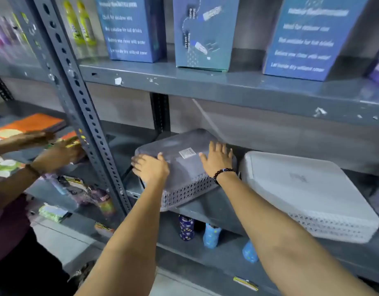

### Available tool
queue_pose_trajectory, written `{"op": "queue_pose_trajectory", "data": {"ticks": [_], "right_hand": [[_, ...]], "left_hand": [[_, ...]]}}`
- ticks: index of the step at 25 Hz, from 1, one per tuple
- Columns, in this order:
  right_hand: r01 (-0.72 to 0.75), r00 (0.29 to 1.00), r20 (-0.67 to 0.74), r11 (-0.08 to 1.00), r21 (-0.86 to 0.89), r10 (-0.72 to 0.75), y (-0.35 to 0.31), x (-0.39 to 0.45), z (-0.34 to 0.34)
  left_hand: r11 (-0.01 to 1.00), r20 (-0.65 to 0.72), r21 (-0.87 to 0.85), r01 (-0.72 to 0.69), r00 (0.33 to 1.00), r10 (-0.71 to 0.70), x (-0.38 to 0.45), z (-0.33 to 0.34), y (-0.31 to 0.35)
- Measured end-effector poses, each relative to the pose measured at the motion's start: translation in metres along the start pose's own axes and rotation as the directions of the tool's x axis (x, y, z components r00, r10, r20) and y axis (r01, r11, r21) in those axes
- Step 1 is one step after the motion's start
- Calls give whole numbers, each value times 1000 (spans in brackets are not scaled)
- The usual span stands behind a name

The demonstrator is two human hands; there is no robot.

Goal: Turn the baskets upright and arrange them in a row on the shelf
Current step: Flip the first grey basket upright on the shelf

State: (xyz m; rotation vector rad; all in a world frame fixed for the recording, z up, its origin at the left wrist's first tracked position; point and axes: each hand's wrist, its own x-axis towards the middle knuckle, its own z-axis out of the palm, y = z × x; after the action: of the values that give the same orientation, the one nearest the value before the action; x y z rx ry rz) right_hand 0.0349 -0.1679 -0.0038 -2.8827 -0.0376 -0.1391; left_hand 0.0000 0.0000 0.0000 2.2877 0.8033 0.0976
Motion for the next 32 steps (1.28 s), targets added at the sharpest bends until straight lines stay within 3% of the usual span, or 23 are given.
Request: {"op": "queue_pose_trajectory", "data": {"ticks": [2,4,7,12,18,20,22,24,26,29,32], "right_hand": [[-54,998,22,999,2,54,-2,25,4],[-121,991,53,993,-1,121,-3,45,9],[-282,952,141,958,54,273,-5,62,14],[-446,889,186,882,152,418,-6,74,9],[-686,685,182,541,486,705,-6,53,-13],[-656,612,115,421,626,783,-11,46,-23],[-504,552,41,294,812,833,-16,37,-32],[-241,500,89,39,970,862,-13,23,-33],[-58,472,191,-186,981,861,-8,-1,-26],[14,528,259,-313,950,809,7,-35,-12],[-122,603,344,-342,932,720,32,-36,5]], "left_hand": [[979,22,-49,197,980,-196,26,1,2],[953,27,-94,289,957,-288,54,6,-6],[965,97,-79,251,965,-243,67,9,-9],[895,136,-246,373,927,-349,75,4,0],[926,82,-318,202,979,-186,82,-15,9],[903,5,-425,61,998,-65,86,-23,18],[799,-43,-597,-68,998,52,85,-36,27],[627,-38,-774,-86,995,89,77,-44,31],[624,-46,-769,-140,985,165,78,-42,26],[664,-43,-724,-190,972,231,90,-35,6],[723,-14,-674,-151,981,192,95,-39,-5]]}}
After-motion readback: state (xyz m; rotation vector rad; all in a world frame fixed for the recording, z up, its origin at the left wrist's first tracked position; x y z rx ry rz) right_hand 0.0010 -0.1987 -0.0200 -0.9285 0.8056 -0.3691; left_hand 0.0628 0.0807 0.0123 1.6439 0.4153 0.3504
